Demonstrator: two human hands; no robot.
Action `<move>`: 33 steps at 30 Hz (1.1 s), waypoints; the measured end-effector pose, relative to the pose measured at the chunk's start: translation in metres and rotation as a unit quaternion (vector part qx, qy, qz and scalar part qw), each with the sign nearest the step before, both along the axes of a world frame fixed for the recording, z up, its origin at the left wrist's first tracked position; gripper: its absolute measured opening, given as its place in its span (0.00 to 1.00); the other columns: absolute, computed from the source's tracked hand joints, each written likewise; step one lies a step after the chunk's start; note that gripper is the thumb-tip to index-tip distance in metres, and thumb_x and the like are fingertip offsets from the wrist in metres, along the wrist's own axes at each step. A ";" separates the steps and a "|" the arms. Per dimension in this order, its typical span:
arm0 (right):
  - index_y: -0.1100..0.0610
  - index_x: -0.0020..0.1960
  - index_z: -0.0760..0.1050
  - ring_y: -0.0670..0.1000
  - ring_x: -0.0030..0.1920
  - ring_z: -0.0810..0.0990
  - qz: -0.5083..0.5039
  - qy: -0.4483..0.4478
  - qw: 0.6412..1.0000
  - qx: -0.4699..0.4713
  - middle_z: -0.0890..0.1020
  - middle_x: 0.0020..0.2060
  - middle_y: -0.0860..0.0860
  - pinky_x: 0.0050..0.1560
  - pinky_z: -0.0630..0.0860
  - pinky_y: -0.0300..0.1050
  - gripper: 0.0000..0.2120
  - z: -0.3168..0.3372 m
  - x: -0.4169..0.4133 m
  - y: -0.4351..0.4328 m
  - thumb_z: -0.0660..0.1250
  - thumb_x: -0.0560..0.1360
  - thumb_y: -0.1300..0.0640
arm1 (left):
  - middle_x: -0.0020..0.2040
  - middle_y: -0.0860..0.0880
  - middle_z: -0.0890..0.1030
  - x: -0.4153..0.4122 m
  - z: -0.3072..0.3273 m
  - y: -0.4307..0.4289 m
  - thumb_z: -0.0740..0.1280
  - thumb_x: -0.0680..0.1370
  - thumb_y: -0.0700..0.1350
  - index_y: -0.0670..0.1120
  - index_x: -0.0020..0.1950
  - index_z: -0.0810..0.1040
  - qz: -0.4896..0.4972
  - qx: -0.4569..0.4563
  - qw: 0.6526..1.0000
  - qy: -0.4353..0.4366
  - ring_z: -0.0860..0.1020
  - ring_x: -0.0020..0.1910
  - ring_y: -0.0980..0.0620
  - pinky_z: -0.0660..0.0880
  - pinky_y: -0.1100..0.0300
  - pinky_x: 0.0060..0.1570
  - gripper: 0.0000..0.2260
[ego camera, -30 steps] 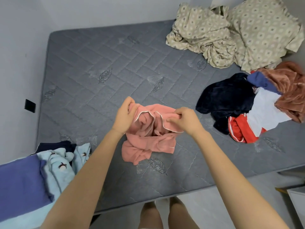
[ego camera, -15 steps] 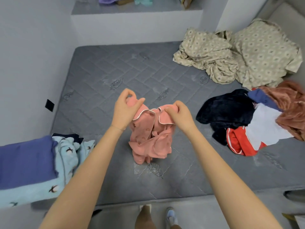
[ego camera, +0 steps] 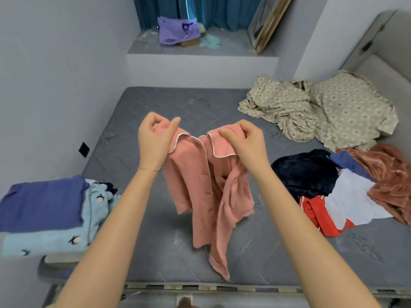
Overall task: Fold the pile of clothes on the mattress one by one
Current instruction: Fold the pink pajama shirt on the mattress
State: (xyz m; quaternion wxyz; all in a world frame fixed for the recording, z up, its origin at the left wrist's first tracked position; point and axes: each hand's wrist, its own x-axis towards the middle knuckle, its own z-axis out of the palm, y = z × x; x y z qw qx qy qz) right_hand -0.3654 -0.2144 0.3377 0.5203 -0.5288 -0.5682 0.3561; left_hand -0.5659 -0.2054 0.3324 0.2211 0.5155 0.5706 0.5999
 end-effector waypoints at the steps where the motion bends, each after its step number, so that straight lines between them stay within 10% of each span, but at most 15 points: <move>1: 0.66 0.39 0.77 0.43 0.36 0.73 0.005 0.003 1.000 0.000 0.77 0.34 0.52 0.39 0.69 0.36 0.12 0.000 -0.001 0.003 0.73 0.72 0.56 | 0.36 0.50 0.73 -0.003 0.001 0.003 0.73 0.74 0.45 0.39 0.39 0.72 0.001 0.002 1.000 0.005 0.71 0.37 0.57 0.69 0.69 0.42 0.13; 16: 0.52 0.33 0.69 0.46 0.32 0.69 -0.054 -0.164 0.965 -0.196 0.72 0.28 0.46 0.33 0.64 0.37 0.14 -0.227 -0.023 0.123 0.71 0.73 0.55 | 0.36 0.52 0.74 -0.041 -0.228 0.138 0.72 0.75 0.48 0.42 0.44 0.74 -0.095 -0.282 0.952 0.077 0.71 0.35 0.58 0.66 0.72 0.37 0.11; 24: 0.55 0.44 0.80 0.50 0.43 0.78 -0.128 -0.152 0.952 -0.233 0.83 0.40 0.50 0.48 0.73 0.43 0.02 -0.352 -0.032 0.198 0.70 0.74 0.57 | 0.41 0.53 0.76 -0.031 -0.361 0.222 0.72 0.74 0.44 0.45 0.49 0.74 -0.073 -0.280 0.955 0.058 0.72 0.41 0.56 0.71 0.60 0.48 0.09; 28: 0.55 0.58 0.80 0.53 0.59 0.78 -0.111 -0.197 0.948 -0.224 0.82 0.56 0.51 0.63 0.71 0.52 0.14 -0.414 -0.035 0.236 0.71 0.72 0.58 | 0.56 0.45 0.76 -0.037 -0.421 0.246 0.69 0.76 0.42 0.39 0.63 0.75 -0.103 -0.238 0.954 0.148 0.73 0.55 0.49 0.67 0.69 0.57 0.17; 33: 0.55 0.65 0.76 0.56 0.66 0.73 -0.088 -0.216 0.936 -0.265 0.78 0.64 0.55 0.68 0.67 0.52 0.25 -0.456 -0.029 0.235 0.73 0.70 0.47 | 0.65 0.44 0.76 -0.030 -0.481 0.246 0.56 0.77 0.61 0.46 0.69 0.72 -0.177 -0.260 0.876 0.365 0.74 0.64 0.43 0.67 0.47 0.65 0.27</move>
